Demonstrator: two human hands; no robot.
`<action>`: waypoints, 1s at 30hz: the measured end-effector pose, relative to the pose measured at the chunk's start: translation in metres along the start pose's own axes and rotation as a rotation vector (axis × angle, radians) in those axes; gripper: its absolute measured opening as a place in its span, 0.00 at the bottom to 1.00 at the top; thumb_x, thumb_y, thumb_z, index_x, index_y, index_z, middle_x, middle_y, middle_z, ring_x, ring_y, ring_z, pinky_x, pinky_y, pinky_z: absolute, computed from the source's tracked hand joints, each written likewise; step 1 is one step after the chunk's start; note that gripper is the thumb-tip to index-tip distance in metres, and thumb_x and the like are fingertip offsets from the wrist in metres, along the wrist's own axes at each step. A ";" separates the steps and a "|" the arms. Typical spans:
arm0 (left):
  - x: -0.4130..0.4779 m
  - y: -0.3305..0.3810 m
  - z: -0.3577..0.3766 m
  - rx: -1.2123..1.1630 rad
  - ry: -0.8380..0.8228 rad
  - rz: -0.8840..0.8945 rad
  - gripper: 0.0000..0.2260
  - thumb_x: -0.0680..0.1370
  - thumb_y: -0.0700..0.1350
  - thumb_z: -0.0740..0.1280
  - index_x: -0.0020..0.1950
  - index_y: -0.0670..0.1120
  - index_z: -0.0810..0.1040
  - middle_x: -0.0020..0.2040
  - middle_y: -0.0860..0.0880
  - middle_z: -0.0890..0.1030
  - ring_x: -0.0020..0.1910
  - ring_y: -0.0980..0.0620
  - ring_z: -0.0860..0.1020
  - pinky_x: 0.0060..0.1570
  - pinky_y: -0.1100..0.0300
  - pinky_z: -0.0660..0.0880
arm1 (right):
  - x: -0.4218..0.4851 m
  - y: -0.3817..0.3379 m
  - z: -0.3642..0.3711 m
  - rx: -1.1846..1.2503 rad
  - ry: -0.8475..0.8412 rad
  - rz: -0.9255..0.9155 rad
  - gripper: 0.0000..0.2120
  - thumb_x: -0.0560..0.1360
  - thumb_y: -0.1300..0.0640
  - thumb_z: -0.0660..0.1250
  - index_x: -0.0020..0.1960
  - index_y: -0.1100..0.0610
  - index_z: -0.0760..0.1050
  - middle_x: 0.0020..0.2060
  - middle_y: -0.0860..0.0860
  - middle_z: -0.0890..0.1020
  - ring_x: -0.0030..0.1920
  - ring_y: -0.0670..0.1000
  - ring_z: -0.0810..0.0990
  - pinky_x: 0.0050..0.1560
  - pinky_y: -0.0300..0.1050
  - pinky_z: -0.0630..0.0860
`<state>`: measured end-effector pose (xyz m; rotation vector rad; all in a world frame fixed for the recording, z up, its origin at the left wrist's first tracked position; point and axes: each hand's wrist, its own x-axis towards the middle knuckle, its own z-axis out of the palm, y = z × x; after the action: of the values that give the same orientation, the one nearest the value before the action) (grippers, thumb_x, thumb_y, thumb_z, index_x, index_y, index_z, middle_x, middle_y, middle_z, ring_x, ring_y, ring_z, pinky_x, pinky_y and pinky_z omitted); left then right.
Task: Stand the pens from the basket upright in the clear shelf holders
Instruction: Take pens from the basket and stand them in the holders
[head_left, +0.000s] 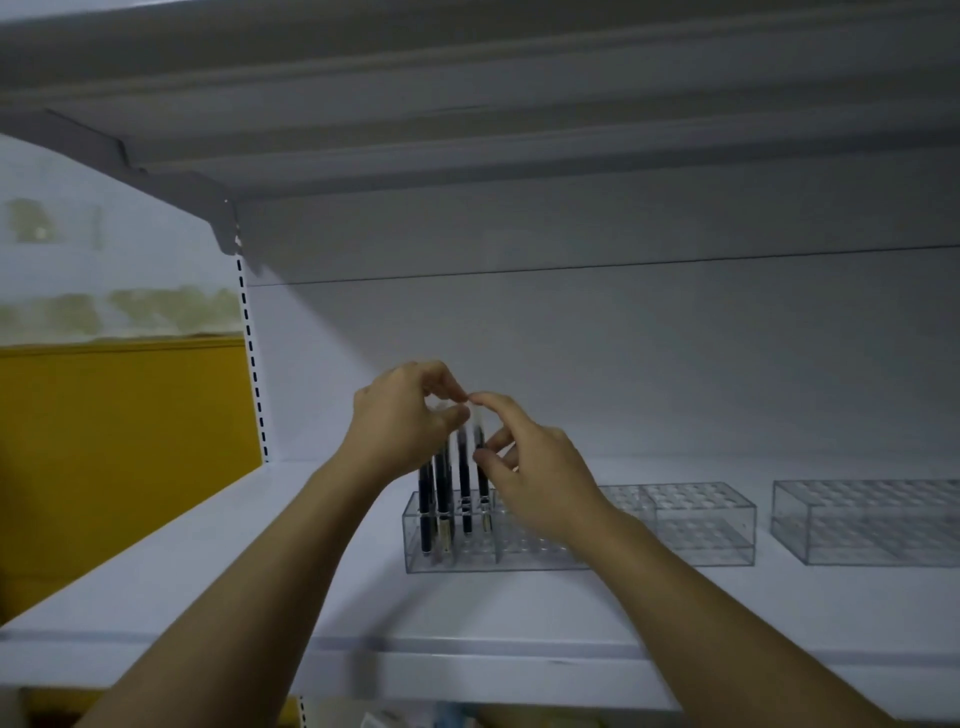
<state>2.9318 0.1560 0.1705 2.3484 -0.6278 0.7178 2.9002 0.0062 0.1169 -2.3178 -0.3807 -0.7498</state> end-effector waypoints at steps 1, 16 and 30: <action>-0.001 0.000 0.001 0.003 -0.001 -0.005 0.03 0.75 0.50 0.69 0.45 0.57 0.76 0.50 0.57 0.78 0.56 0.53 0.76 0.62 0.44 0.70 | -0.001 0.000 -0.001 0.010 -0.023 0.021 0.26 0.79 0.54 0.63 0.72 0.37 0.58 0.43 0.42 0.78 0.40 0.45 0.80 0.46 0.44 0.80; -0.077 0.010 -0.003 0.187 0.135 0.182 0.22 0.76 0.50 0.68 0.70 0.53 0.71 0.68 0.54 0.74 0.69 0.54 0.68 0.75 0.54 0.47 | -0.041 -0.008 -0.025 -0.153 -0.005 0.046 0.36 0.77 0.48 0.66 0.77 0.38 0.48 0.67 0.45 0.71 0.63 0.47 0.72 0.63 0.46 0.72; -0.212 0.082 0.086 0.060 0.051 0.432 0.13 0.73 0.50 0.67 0.57 0.49 0.79 0.48 0.51 0.80 0.48 0.48 0.78 0.42 0.53 0.75 | -0.233 0.017 -0.076 -0.455 0.244 0.016 0.19 0.72 0.52 0.72 0.62 0.52 0.76 0.55 0.49 0.77 0.55 0.51 0.75 0.55 0.49 0.74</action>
<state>2.7560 0.0958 0.0138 2.2601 -1.1224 0.9911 2.6919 -0.0733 0.0137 -2.5954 -0.0844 -1.1965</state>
